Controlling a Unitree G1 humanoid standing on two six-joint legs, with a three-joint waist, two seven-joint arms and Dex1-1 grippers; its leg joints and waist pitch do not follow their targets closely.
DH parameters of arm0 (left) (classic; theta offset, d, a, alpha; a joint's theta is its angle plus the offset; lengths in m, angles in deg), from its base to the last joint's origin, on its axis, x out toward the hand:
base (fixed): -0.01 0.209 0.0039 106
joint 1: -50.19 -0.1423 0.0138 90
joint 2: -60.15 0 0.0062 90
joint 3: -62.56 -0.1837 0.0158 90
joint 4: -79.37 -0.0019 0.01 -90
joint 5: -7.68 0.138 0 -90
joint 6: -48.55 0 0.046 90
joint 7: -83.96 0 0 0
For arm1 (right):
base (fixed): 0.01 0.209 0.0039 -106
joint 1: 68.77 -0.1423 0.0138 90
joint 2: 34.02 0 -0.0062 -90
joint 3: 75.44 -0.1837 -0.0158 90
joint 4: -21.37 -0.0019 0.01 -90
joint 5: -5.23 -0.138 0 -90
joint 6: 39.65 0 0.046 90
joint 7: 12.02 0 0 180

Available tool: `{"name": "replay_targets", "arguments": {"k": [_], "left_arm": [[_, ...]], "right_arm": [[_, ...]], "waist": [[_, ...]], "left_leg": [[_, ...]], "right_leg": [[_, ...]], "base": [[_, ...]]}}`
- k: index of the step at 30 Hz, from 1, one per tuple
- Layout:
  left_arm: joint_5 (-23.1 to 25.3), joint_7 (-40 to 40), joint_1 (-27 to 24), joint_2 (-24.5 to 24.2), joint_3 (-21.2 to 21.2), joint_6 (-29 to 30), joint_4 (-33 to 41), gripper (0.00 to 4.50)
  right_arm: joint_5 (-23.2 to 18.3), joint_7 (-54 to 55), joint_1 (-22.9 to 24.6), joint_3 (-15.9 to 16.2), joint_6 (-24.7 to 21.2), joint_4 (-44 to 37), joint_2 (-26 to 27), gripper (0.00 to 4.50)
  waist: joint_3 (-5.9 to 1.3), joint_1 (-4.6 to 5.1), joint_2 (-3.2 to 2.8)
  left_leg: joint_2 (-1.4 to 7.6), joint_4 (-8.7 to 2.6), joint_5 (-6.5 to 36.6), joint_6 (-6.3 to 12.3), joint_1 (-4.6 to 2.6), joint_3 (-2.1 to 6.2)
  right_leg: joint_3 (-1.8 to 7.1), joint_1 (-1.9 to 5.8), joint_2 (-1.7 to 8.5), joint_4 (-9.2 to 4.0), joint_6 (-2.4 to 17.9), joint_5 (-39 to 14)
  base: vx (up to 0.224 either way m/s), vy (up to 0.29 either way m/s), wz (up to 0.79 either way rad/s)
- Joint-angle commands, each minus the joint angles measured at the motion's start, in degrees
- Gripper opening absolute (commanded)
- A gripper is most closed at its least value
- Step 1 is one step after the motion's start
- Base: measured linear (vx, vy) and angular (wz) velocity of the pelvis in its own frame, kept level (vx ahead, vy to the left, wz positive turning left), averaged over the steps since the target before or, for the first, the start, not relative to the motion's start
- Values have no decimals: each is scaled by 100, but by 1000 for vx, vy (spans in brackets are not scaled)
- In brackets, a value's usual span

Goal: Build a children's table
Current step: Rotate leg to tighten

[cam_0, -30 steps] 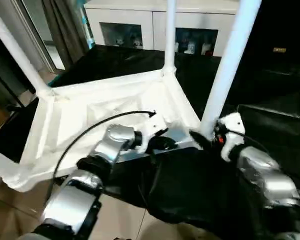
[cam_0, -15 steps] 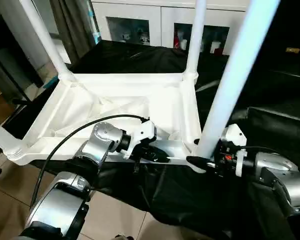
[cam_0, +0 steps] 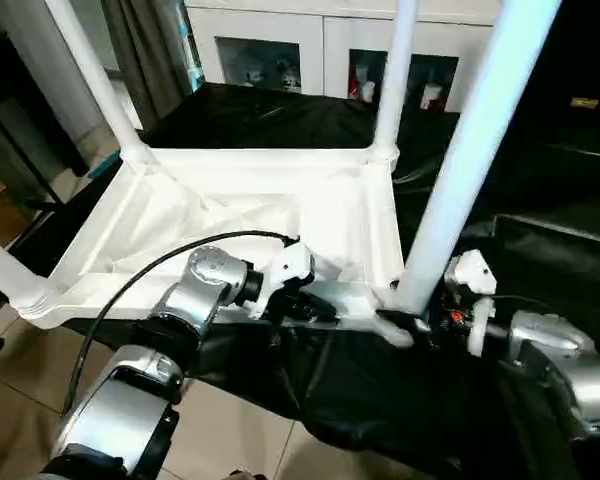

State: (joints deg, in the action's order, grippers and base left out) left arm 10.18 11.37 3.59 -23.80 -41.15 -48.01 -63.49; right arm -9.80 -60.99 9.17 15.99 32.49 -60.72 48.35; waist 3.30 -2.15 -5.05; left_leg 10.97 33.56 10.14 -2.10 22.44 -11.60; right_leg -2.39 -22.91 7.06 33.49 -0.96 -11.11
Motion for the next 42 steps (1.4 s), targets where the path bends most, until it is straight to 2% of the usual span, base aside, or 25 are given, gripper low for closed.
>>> {"name": "replay_targets", "arguments": {"k": [1, 2, 3, 4, 7, 8, 10, 11, 14, 17, 19, 21, 22, 24, 25, 28, 30, 33, 34, 35, 37, 38, 39, 40, 42], "left_arm": [[-9, 740, 218, 355, 144, 43, -138, 0], [18, 1007, 268, 491, 161, 98, -207, 0], [23, 1046, 275, 515, 161, 111, -217, 0], [61, 1353, 323, 690, 167, 136, -292, 0], [86, 1722, 379, 936, 176, 221, -376, 0], [86, 1722, 379, 936, 176, 221, -376, 0], [82, 1832, 371, 1095, 135, 238, -375, 0], [76, 1830, 364, 1128, 127, 240, -367, 0], [59, 1629, 337, 1204, 79, 211, -352, 0], [53, 1443, 313, 1145, 37, 179, -323, 0], [10, 921, 241, 935, -31, 127, -215, 0], [-16, 631, 196, 824, -62, 115, -137, 0], [-52, 236, 130, 669, -113, 100, -23, 0], [-61, 115, 109, 620, -130, 94, 12, 0], [-48, -33, 88, 523, -161, 67, 49, 0], [-26, -508, 53, 199, -196, 5, 103, 0], [-37, -683, 33, 105, -204, 16, 147, 0], [-89, -1112, -48, -102, -241, 112, 317, 0], [-106, -1188, -72, -152, -241, 115, 356, 0], [-114, -1246, -87, -187, -234, 115, 381, 0], [-148, -1411, -123, -279, -228, 132, 452, 0], [-172, -1483, -131, -315, -230, 154, 475, 0], [-172, -1483, -131, -315, -230, 154, 475, 0], [-185, -1520, -135, -338, -232, 143, 485, 0], [-205, -1533, -143, -350, -242, 165, 506, 0]], "right_arm": [[339, 800, 46, 202, -89, 492, 389, 258], [329, 1283, -3, 54, -134, 636, 685, 258], [319, 1373, -11, 22, -150, 657, 742, 258], [420, 1826, -45, -4, -131, 737, 1017, 258], [472, 2287, -114, -14, -132, 868, 1391, 257], [472, 2287, -114, -14, -132, 868, 1391, 257], [570, 2462, -190, 107, -123, 926, 1630, 257], [579, 2459, -211, 138, -97, 937, 1678, 313], [395, 2146, -272, 189, -38, 855, 1814, 336], [335, 1923, -255, 239, -89, 741, 1709, 355], [294, 1279, -157, 430, -107, 453, 1278, 376], [228, 913, -91, 495, -125, 293, 1050, 376], [119, 491, -14, 535, -193, 83, 763, 376], [88, 379, 6, 535, -220, 21, 681, 376], [34, 153, 38, 532, -256, -73, 509, 376], [-85, -582, 135, 498, -356, -314, -86, 376], [-115, -777, 153, 489, -359, -350, -246, 376], [-146, -1099, 162, 495, -340, -385, -525, 376], [-142, -1172, 160, 480, -316, -367, -590, 376], [-143, -1235, 155, 468, -305, -353, -641, 351], [-195, -1361, 148, 418, -317, -338, -741, 342], [-219, -1410, 137, 402, -325, -333, -777, 336], [-219, -1410, 137, 402, -325, -333, -777, 322], [-246, -1454, 129, 404, -336, -337, -805, 307], [-258, -1473, 134, 424, -341, -350, -806, 295]], "waist": [[-284, 35, 129], [-261, 86, 138], [-261, 86, 138], [-241, 112, 106], [-218, 153, 143], [-218, 153, 143], [-207, 182, 120], [-201, 191, 112], [-202, 219, 112], [-212, 220, 117], [-229, 205, 125], [-248, 189, 127], [-256, 170, 138], [-275, 159, 117], [-287, 156, 129], [-338, 83, 114], [-377, 31, 110], [-398, -4, 113], [-390, -11, 113], [-382, -15, 113], [-351, -17, 119], [-333, -15, 118], [-333, -15, 118], [-317, -15, 108], [-308, -12, 106]], "left_leg": [[161, -423, 1340, 502, -118, 54], [156, -476, 1689, 216, -140, 85], [156, -476, 1689, 216, -140, 85], [162, -515, 1904, 83, -165, 100], [127, -533, 2184, 5, -189, 105], [127, -533, 2184, 5, -189, 105], [129, -558, 2320, -6, -186, 125], [130, -561, 2343, -7, -185, 127], [126, -570, 2353, 15, -162, 136], [134, -578, 2241, 88, -133, 141], [144, -559, 2108, 171, -135, 127], [144, -539, 1859, 290, -104, 122], [144, -514, 1658, 413, -101, 107], [154, -487, 1429, 552, -100, 87], [153, -474, 1314, 591, -88, 86], [164, -373, 555, 927, -64, 70], [167, -322, 308, 1080, -91, 62], [163, -271, -14, 1308, -74, 63], [168, -269, -7, 1338, -72, 61], [170, -275, 31, 1333, -71, 60], [181, -306, 303, 1233, -74, 56], [199, -343, 563, 1087, -89, 56], [199, -343, 563, 1087, -89, 56], [211, -368, 774, 937, -104, 54], [216, -386, 899, 846, -107, 57]], "right_leg": [[70, 213, 101, -390, 1533, -1119], [82, 212, 107, -447, 1313, -1751], [82, 212, 107, -447, 1313, -1751], [88, 183, 100, -487, 1173, -1962], [91, 150, 99, -561, 975, -2369], [91, 150, 99, -561, 975, -2369], [89, 131, 98, -598, 851, -2529], [90, 127, 99, -599, 842, -2533], [86, 135, 97, -599, 824, -2491], [93, 154, 102, -576, 866, -2262], [105, 173, 104, -559, 948, -1983], [105, 219, 114, -524, 1058, -1626], [108, 233, 111, -504, 1144, -1329], [98, 230, 121, -467, 1294, -1049], [89, 251, 119, -450, 1338, -918], [61, 282, 93, -297, 1601, 266], [62, 278, 92, -238, 1716, 753], [53, 278, 93, -173, 1834, 1236], [44, 269, 94, -177, 1841, 1166], [42, 269, 95, -186, 1834, 1067], [41, 267, 100, -227, 1813, 578], [49, 264, 101, -263, 1787, 130], [49, 264, 101, -263, 1787, 130], [61, 248, 96, -283, 1782, -120], [66, 247, 94, -291, 1769, -232]], "base": [[0, 0, 0], [0, 0, 0], [0, 0, 0], [0, 0, 0], [0, 0, 0], [0, 0, 0], [0, 0, 0], [0, 0, 0], [0, 0, 0], [0, 0, 0], [0, 0, 0], [0, 0, 0], [0, 0, 0], [0, 0, 0], [0, 0, 0], [37, -3, -1], [27, 0, -1], [0, 0, 0], [0, 0, 0], [0, 0, 0], [0, 0, 0], [0, 0, 0], [0, 0, 0], [0, 0, 0], [0, 0, 0]]}}
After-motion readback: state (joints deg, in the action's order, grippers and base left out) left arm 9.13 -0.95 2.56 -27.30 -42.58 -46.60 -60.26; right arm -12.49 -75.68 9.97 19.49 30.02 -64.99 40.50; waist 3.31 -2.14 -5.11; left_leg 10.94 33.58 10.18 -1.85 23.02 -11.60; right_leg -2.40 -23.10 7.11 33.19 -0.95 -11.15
